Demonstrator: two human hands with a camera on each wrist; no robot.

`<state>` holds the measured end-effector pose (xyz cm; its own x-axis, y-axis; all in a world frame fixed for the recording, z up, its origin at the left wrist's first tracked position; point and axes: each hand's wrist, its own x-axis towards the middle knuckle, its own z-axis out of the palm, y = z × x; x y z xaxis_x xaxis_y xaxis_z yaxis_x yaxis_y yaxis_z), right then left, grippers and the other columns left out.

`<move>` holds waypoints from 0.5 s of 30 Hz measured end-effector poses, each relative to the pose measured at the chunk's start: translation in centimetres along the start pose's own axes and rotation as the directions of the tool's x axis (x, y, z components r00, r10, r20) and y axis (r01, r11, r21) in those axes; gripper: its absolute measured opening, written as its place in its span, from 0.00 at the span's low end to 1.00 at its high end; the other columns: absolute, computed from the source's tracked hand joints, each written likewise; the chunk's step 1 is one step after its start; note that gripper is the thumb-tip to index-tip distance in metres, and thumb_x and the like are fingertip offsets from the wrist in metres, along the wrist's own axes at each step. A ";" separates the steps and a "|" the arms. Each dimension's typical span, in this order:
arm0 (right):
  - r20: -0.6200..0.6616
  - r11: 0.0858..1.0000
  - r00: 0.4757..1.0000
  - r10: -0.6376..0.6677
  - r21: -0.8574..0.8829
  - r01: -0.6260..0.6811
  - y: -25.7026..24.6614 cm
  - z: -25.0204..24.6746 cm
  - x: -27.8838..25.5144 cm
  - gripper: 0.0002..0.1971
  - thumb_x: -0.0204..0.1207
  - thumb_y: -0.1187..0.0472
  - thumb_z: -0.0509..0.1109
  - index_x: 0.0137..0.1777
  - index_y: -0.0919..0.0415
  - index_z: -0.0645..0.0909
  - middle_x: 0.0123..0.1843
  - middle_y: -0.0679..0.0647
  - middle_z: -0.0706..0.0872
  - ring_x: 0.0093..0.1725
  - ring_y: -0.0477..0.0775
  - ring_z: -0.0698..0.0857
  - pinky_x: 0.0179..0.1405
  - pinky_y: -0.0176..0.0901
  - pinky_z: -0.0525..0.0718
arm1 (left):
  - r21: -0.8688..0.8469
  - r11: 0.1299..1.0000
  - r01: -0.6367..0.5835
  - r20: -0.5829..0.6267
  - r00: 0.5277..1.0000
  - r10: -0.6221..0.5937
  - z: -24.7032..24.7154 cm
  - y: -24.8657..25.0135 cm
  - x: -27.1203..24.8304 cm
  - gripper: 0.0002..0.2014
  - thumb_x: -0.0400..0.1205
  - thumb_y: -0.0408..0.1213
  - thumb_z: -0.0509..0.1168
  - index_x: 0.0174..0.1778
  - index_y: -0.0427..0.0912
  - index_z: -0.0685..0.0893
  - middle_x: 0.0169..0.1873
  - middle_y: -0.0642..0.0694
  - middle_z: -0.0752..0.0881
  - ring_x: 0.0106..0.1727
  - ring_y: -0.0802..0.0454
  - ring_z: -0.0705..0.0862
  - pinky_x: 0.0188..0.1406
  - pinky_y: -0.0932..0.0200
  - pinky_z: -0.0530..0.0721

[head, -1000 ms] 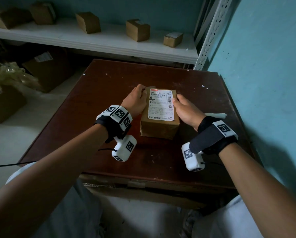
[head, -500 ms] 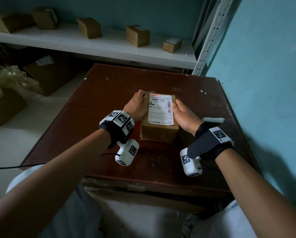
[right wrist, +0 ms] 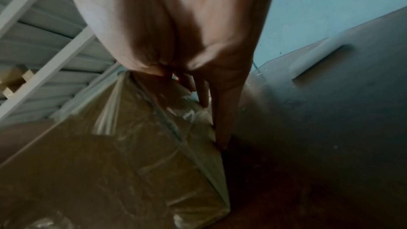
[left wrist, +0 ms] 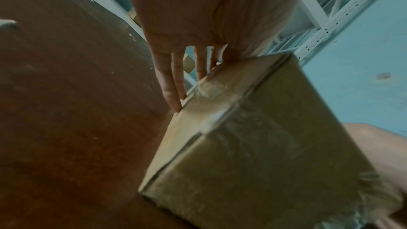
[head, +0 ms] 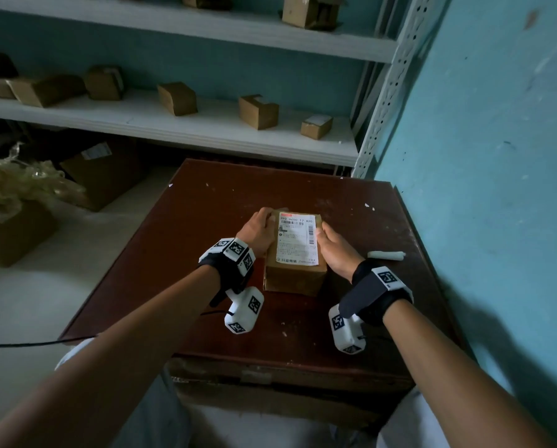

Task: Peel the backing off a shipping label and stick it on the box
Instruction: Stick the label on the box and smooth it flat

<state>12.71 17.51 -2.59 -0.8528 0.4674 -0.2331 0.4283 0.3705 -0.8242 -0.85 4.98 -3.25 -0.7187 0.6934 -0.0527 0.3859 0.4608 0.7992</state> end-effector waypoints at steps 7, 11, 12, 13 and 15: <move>0.015 0.991 0.996 0.090 -0.100 -0.088 -2.4 -0.3 -1.8 0.25 0.89 0.47 0.41 0.85 0.48 0.53 0.78 0.51 0.74 0.78 0.57 0.73 0.75 0.51 0.68 | 0.055 0.993 0.109 0.047 0.993 -0.111 -1.1 2.0 -1.5 0.20 0.90 0.47 0.47 0.76 0.45 0.68 0.61 0.41 0.82 0.53 0.44 0.87 0.51 0.44 0.89; 0.043 0.963 0.989 0.144 -0.237 -0.130 -3.1 -0.9 -1.6 0.27 0.89 0.45 0.41 0.86 0.49 0.47 0.82 0.54 0.69 0.78 0.58 0.72 0.77 0.51 0.70 | 0.139 0.982 0.130 0.082 0.986 -0.143 -2.2 2.6 -2.1 0.19 0.90 0.49 0.47 0.74 0.50 0.70 0.51 0.48 0.82 0.47 0.48 0.86 0.46 0.51 0.89; 0.054 0.944 0.983 0.173 -0.295 -0.150 -3.4 -1.2 -1.4 0.28 0.89 0.45 0.40 0.87 0.51 0.45 0.83 0.55 0.67 0.79 0.59 0.71 0.76 0.50 0.69 | 0.205 0.973 0.108 0.090 0.988 -0.129 -2.5 2.6 -2.1 0.19 0.89 0.51 0.47 0.74 0.51 0.70 0.51 0.48 0.82 0.46 0.49 0.86 0.44 0.53 0.88; 0.047 0.920 0.981 0.186 -0.359 -0.157 -3.9 -1.4 -1.7 0.29 0.89 0.45 0.40 0.87 0.52 0.46 0.83 0.56 0.68 0.78 0.60 0.72 0.75 0.49 0.70 | 0.287 0.954 0.083 0.092 0.989 -0.114 -2.9 2.6 -2.2 0.20 0.89 0.51 0.47 0.74 0.52 0.71 0.54 0.47 0.83 0.47 0.49 0.85 0.45 0.54 0.86; 0.049 0.865 0.976 0.214 -0.473 -0.167 -4.9 -2.1 -1.9 0.28 0.89 0.44 0.40 0.86 0.54 0.50 0.81 0.58 0.70 0.76 0.62 0.75 0.72 0.49 0.74 | 0.421 0.906 0.045 0.096 0.991 -0.094 -3.9 2.8 -2.0 0.21 0.89 0.51 0.45 0.74 0.51 0.72 0.62 0.44 0.82 0.53 0.47 0.84 0.47 0.55 0.81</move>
<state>12.91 16.50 2.95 -0.7546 0.4964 -0.4291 0.6540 0.6224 -0.4301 -0.59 2.74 1.37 -0.6929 0.6969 -0.1849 0.5608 0.6821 0.4694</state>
